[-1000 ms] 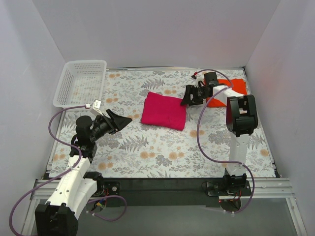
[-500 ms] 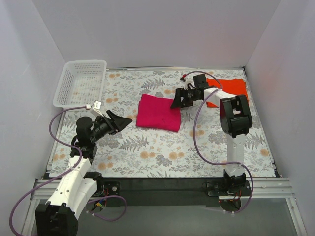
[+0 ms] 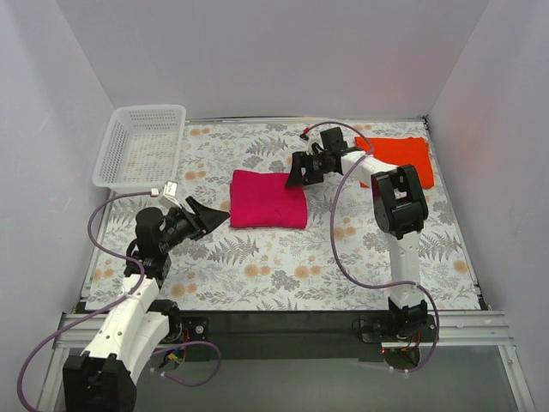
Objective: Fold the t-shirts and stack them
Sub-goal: Neatly place the folded tshirt to the corner
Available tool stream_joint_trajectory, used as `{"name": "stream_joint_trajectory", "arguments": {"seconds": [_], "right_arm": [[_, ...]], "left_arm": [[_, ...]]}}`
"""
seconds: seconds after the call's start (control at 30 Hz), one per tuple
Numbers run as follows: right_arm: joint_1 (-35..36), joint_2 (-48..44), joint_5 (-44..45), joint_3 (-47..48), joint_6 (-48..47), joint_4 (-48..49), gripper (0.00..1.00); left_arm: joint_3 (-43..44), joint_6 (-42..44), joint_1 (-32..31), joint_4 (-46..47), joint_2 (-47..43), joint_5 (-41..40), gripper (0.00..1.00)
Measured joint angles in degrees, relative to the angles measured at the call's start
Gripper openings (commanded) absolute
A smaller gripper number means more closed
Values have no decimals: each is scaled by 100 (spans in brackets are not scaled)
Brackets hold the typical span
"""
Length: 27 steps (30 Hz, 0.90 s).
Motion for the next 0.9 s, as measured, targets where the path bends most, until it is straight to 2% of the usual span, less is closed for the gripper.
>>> {"name": "stream_joint_trajectory", "arguments": {"seconds": [0.27, 0.4, 0.63, 0.9], "right_arm": [[555, -42, 1185, 63, -35, 223, 69], [673, -39, 1526, 76, -98, 280, 69], [680, -35, 1434, 85, -179, 289, 71], [662, 2, 1231, 109, -221, 321, 72]], "left_arm": [[-343, -109, 0, -61, 492, -302, 52], [-258, -151, -20, 278, 1298, -437, 47], [748, -46, -496, 503, 3366, -1126, 45], [1906, 313, -896, 234, 4675, -1996, 45]]}}
